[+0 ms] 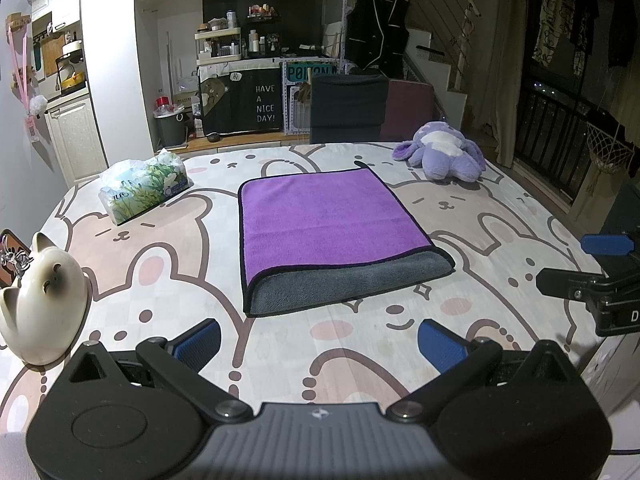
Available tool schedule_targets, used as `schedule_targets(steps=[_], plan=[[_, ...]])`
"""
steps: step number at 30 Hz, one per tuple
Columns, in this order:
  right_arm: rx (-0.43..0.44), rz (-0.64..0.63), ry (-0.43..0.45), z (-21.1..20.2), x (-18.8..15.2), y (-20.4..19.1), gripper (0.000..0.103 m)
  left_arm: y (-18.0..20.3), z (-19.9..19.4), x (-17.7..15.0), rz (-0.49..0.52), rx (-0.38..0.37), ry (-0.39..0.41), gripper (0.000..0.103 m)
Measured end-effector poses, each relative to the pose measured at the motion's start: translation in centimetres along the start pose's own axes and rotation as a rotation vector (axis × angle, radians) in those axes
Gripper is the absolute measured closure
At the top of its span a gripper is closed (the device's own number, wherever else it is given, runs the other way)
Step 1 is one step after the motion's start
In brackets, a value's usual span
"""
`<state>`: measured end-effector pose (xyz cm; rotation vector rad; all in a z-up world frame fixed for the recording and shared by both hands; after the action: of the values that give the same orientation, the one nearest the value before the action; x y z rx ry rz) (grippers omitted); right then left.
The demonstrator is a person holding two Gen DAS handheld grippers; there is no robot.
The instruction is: Fold towel
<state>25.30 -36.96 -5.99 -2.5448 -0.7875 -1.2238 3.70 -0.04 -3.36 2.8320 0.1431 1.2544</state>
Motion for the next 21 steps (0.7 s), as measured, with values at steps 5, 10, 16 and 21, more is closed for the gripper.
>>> schedule_targets(steps=[5,10,16,21], plan=[[-0.005,0.002,-0.001,0.0,-0.1,0.0,0.000,-0.1,-0.1,0.0,0.000,0.011,0.002,0.000],[-0.008,0.016,0.003,0.2,-0.1,0.2,0.000,0.5,-0.2,0.0,0.003,0.013,0.013,0.000],[-0.022,0.050,0.031,-0.3,0.3,0.5,0.000,0.1,-0.9,0.9,0.003,0.020,0.049,0.000],[-0.037,0.061,0.049,-0.4,0.7,0.7,0.000,0.0,-1.3,1.9,-0.002,0.027,0.076,0.000]])
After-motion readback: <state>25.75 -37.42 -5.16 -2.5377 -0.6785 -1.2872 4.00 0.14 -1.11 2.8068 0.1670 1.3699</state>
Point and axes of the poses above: each gripper's, at about its wrist camera, not at the fingertips, and z roughly the way its jaws point, y to its right, x to its top, the point moved 5 cm from there along z, roughly the way its jaws point, and after that the axes turned 4 degrees about -z, right-handed, at the moved point
